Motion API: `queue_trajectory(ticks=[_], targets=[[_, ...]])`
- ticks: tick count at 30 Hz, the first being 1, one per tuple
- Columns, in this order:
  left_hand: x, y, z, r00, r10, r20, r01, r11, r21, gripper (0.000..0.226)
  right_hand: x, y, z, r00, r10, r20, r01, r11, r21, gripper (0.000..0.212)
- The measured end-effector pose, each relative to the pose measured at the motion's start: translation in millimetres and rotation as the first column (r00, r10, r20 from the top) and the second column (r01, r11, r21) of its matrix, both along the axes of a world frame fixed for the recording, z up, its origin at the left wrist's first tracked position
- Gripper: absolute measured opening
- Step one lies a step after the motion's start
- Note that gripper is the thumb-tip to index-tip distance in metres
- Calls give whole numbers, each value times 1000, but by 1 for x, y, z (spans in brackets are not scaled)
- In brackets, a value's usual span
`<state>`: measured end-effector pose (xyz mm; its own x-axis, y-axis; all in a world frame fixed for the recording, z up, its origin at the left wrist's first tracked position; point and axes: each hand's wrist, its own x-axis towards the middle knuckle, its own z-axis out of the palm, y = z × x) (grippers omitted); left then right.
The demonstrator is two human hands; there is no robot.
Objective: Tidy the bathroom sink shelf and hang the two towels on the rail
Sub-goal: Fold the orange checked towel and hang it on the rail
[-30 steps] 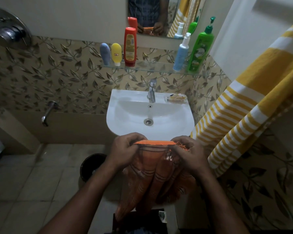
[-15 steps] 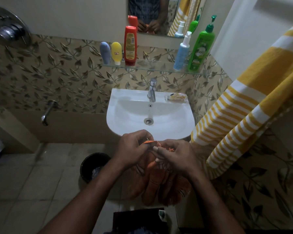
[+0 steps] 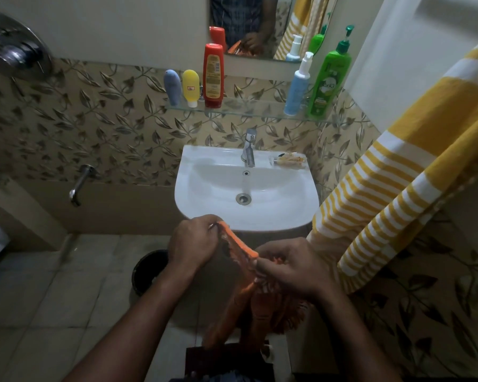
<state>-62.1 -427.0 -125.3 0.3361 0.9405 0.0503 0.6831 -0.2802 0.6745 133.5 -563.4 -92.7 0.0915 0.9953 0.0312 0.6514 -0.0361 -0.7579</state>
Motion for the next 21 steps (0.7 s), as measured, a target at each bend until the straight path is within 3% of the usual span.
queue_trajectory(ticks=[2,6,8,11,13,16,19,21], targets=[[4,0,6,974,17,226,23,984,-175,32,-9,2,-2,998,24,52,-25,1000,17,20],[7,-3,15,946,-65,318,108,987,-119,40,-20,6,-11,996,3,90,-9,998,66,25],[10,-8,20,914,-63,400,131,981,-145,45,-26,7,-12,999,-16,47,11,995,102,25],[18,-13,25,882,-12,471,114,976,-187,32,-33,9,-6,987,-103,-122,126,971,204,22],[22,-15,25,880,-24,475,122,977,-177,26,-34,14,-2,924,-233,-302,300,934,195,34],[27,-25,27,839,-45,543,195,956,-221,26,-31,24,3,753,-354,-556,501,855,134,47],[31,-40,30,809,-133,573,308,926,-220,29,-29,31,10,615,-382,-690,587,806,77,78],[34,-49,29,803,-226,552,384,904,-189,32,-29,33,13,547,-361,-755,592,805,44,85]])
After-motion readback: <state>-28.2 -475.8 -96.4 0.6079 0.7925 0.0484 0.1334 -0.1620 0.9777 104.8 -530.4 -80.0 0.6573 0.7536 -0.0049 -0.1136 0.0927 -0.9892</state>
